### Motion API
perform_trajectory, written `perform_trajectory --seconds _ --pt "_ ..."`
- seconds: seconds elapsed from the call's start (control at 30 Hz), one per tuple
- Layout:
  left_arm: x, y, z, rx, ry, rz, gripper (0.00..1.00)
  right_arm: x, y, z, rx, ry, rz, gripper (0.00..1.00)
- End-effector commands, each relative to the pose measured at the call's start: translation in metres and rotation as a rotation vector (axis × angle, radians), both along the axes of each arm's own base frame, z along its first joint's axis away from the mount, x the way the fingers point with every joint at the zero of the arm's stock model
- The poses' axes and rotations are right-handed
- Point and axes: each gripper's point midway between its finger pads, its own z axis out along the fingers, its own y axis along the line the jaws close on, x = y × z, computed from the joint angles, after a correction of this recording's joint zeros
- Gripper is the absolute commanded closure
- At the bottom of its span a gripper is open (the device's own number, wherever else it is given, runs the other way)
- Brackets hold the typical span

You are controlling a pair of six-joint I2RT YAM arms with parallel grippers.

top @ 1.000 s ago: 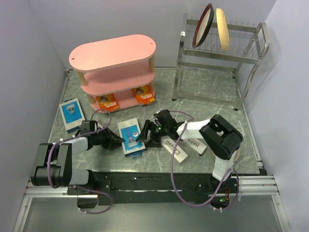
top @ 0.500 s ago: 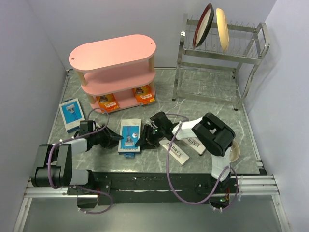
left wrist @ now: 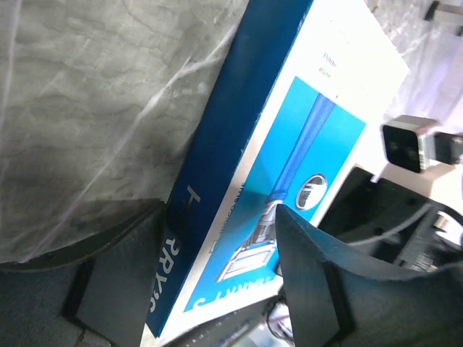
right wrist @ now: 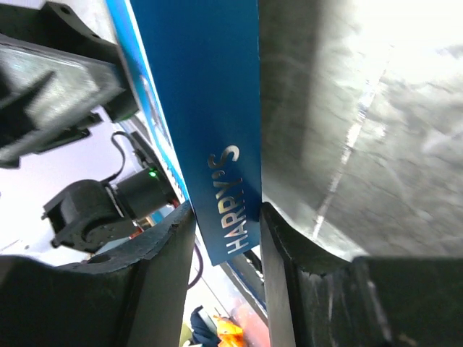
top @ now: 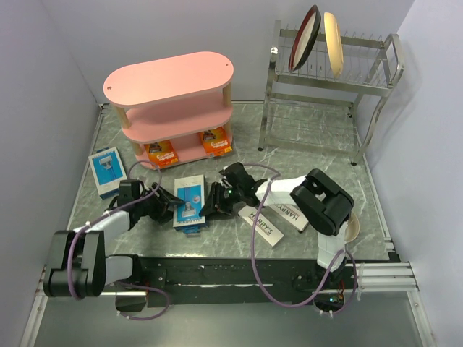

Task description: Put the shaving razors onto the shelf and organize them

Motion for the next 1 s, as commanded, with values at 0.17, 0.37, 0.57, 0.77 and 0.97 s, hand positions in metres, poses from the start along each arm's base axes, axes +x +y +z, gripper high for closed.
perform_trajectory --seconds 0.17,0.37,0.57,0.77,0.97 --pt "-0.049 -0.004 -0.040 0.044 0.219 -0.033 0.44 0.027 0.041 0.095 0.310 -0.158 -0.019 0.80" --pt "-0.042 -0.003 -0.041 -0.007 0.221 -0.020 0.76 0.025 0.035 0.100 0.332 -0.166 -0.036 0.55" --pt "-0.023 0.010 -0.038 -0.088 0.219 0.065 0.80 0.031 0.009 0.075 0.221 -0.155 -0.080 0.48" --pt "-0.026 0.017 -0.041 -0.077 0.234 0.084 0.79 0.032 -0.005 0.059 0.176 -0.112 -0.116 0.41" --pt "-0.023 0.018 -0.037 -0.067 0.205 0.082 0.81 0.040 0.012 0.064 0.164 -0.140 -0.068 0.38"
